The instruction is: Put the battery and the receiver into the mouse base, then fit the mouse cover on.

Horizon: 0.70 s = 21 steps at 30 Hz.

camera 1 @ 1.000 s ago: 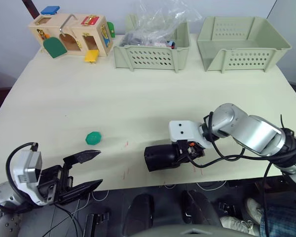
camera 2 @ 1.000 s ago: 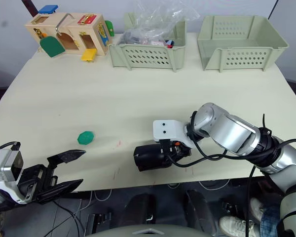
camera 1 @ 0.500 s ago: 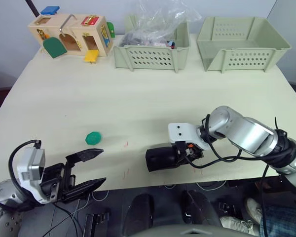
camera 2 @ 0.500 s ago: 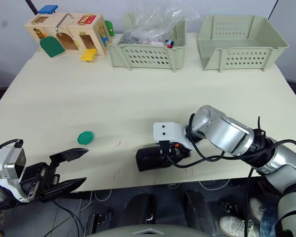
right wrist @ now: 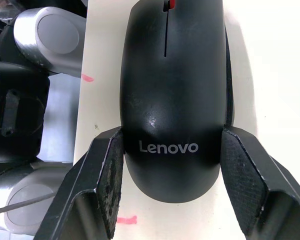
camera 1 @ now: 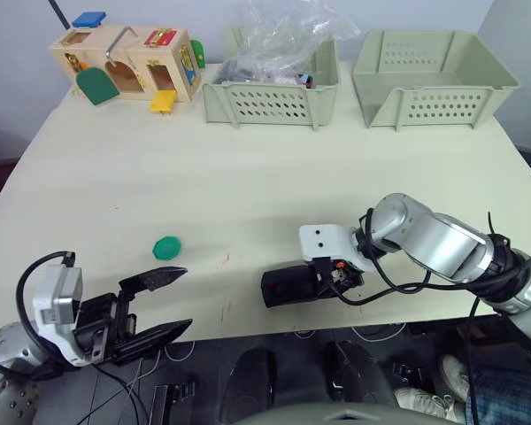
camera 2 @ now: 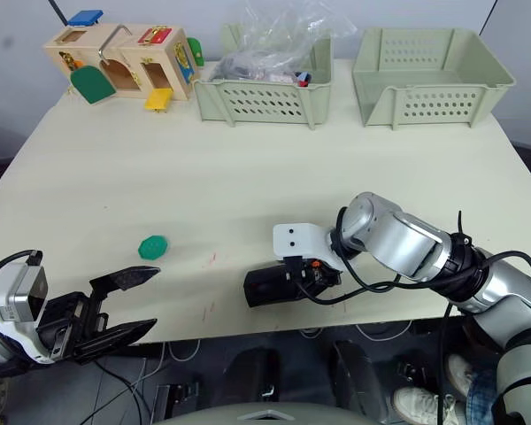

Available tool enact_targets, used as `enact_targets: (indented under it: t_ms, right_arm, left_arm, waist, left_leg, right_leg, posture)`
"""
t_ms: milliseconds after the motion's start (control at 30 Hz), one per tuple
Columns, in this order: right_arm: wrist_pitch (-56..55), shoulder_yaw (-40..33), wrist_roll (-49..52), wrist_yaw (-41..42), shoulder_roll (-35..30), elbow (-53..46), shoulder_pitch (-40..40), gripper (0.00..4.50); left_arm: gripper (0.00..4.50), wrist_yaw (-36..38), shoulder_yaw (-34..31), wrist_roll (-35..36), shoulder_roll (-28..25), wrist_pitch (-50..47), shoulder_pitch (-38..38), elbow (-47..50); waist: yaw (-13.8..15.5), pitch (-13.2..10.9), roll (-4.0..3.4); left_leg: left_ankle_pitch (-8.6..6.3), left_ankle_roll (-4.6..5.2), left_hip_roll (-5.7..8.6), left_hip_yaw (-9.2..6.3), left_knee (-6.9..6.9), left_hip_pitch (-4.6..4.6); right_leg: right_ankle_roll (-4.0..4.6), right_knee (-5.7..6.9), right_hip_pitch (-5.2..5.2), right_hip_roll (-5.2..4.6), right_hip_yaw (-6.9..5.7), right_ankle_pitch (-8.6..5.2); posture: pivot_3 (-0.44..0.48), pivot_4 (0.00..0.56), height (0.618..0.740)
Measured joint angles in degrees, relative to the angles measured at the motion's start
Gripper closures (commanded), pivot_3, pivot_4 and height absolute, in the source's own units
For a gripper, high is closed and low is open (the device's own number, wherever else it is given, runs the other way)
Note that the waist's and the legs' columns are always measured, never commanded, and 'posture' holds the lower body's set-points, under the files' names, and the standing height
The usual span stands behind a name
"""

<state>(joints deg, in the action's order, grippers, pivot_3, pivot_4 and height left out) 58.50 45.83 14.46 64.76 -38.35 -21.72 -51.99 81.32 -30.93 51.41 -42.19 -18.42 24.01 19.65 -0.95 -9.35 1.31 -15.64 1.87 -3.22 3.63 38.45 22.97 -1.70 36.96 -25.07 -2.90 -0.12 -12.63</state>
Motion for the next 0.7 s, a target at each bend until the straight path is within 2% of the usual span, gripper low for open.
enact_targets:
  t_ms: [700]
  right_arm:
    - [-2.1,1.2,-3.7,3.3,1.8,2.8,-1.3,2.25]
  left_arm:
    - [0.0,-0.1,0.0,-0.1,1.5,0.4,2.1,0.1]
  waist:
    - [-0.2,0.1,0.09]
  left_leg:
    - [0.03,-0.03,-0.04,0.21,0.04,-0.15]
  right_leg:
    - [0.07,0.19,0.01,0.05,0.03,0.04]
  posture:
    - [0.0,0.15,0.74]
